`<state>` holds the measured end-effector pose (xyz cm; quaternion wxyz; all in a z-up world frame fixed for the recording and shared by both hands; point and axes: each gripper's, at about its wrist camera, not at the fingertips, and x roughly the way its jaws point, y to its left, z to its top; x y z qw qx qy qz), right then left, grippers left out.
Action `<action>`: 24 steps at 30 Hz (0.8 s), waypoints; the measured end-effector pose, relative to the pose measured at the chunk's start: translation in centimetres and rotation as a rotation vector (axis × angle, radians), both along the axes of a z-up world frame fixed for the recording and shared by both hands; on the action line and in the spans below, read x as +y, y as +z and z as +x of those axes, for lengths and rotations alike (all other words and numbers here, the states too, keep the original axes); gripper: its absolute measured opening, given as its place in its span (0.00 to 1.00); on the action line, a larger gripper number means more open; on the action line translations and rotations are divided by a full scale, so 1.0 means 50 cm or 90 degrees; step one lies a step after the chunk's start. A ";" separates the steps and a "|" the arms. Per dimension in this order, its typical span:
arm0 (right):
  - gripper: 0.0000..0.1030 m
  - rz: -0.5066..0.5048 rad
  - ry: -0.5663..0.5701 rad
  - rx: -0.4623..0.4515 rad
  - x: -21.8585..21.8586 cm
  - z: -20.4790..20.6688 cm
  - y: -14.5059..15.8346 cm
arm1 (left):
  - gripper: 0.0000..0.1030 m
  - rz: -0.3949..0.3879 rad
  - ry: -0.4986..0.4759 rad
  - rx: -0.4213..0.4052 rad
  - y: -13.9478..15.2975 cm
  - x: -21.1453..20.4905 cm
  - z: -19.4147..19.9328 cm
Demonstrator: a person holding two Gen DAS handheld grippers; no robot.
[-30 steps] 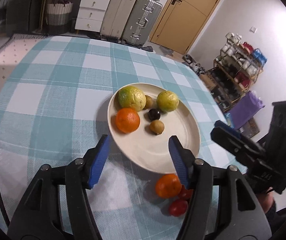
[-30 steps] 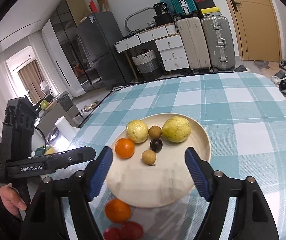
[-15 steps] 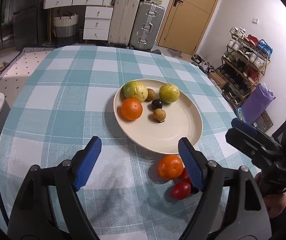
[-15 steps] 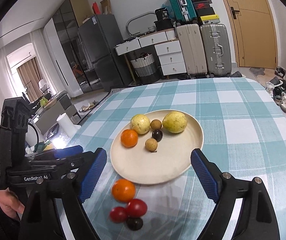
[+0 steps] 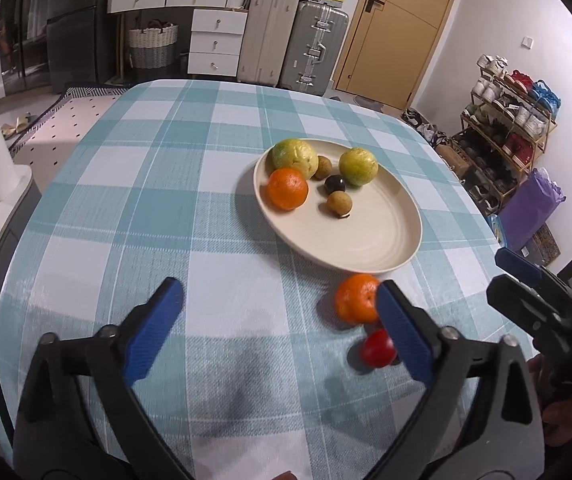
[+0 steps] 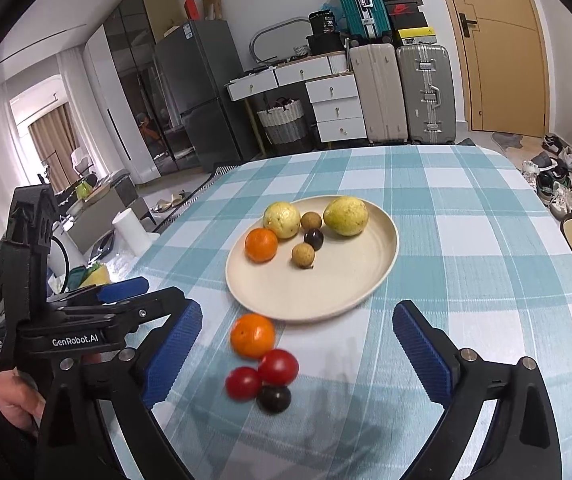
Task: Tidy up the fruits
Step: 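Lift both tools away from the plate toward the tomatoes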
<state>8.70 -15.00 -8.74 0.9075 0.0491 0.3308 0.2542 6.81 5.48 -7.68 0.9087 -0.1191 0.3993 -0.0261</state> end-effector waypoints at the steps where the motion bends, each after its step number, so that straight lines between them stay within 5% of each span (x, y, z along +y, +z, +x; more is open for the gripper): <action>1: 0.96 -0.003 0.000 -0.001 -0.001 -0.006 -0.001 | 0.97 -0.001 0.001 -0.002 -0.001 0.001 -0.005; 12: 0.98 -0.015 -0.006 0.000 -0.016 -0.045 -0.013 | 0.99 -0.027 -0.028 0.071 -0.062 -0.024 -0.015; 24: 0.99 -0.013 -0.025 0.017 -0.042 -0.068 -0.042 | 0.99 -0.079 -0.066 0.079 -0.094 -0.053 -0.023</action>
